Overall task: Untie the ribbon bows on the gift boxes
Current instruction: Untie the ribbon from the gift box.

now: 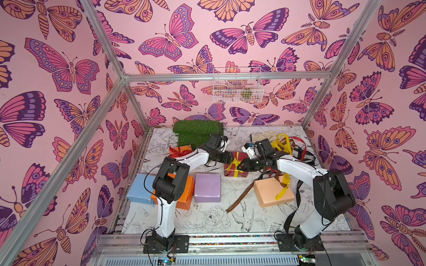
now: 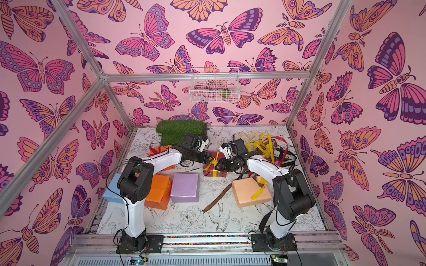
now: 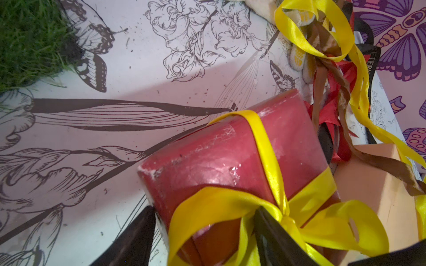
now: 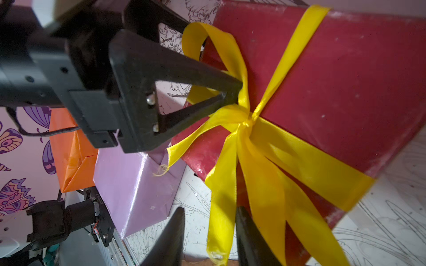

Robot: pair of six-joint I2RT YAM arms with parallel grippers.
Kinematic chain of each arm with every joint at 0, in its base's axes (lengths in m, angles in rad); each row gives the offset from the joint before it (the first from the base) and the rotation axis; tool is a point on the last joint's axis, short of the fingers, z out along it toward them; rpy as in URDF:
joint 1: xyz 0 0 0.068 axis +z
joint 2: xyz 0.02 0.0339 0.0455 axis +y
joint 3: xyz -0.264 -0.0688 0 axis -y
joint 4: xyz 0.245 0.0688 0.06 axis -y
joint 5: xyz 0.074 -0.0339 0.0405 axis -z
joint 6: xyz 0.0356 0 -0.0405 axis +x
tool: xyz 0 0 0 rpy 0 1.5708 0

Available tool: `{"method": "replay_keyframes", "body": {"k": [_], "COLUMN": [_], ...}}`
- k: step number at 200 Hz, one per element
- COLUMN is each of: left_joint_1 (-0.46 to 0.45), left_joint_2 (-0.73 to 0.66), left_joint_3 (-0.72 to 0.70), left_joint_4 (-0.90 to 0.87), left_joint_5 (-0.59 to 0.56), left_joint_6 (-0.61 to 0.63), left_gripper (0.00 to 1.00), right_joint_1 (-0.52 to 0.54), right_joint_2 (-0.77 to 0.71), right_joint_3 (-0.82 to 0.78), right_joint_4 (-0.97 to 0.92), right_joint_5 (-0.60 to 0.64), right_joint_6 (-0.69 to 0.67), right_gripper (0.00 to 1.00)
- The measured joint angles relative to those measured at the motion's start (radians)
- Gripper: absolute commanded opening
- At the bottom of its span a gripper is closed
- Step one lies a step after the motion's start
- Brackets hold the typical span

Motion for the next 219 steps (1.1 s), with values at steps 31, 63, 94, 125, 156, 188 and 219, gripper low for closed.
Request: {"method": "replay_keyframes", "body": {"k": [31, 63, 94, 125, 156, 188, 219], "left_joint_1": [0.000, 0.000, 0.000, 0.000, 0.000, 0.000, 0.000], "left_joint_2": [0.000, 0.000, 0.000, 0.000, 0.000, 0.000, 0.000], "left_joint_3": [0.000, 0.000, -0.003, -0.004, -0.005, -0.006, -0.007], "left_joint_4": [0.000, 0.000, 0.003, 0.008, 0.011, 0.012, 0.014], "left_joint_5": [0.000, 0.000, 0.000, 0.000, 0.000, 0.000, 0.000], "left_joint_6": [0.000, 0.000, 0.000, 0.000, 0.000, 0.000, 0.000], "left_gripper": [0.69, 0.69, 0.69, 0.69, 0.69, 0.69, 0.69], "right_joint_1": [0.000, 0.000, 0.000, 0.000, 0.000, 0.000, 0.000], "right_joint_2": [0.017, 0.017, 0.003, -0.005, 0.003, 0.019, 0.026], "right_joint_3": [0.000, 0.012, 0.013, 0.013, 0.015, 0.019, 0.019], "right_joint_4": [-0.003, -0.032, -0.056, -0.065, -0.066, -0.079, -0.096], "right_joint_5": [0.001, 0.015, 0.032, 0.015, -0.023, -0.034, -0.040], "right_joint_6": [0.000, 0.001, 0.007, 0.012, 0.027, 0.034, 0.038], "right_gripper": [0.38, 0.37, 0.37, 0.36, 0.35, 0.33, 0.33]}}
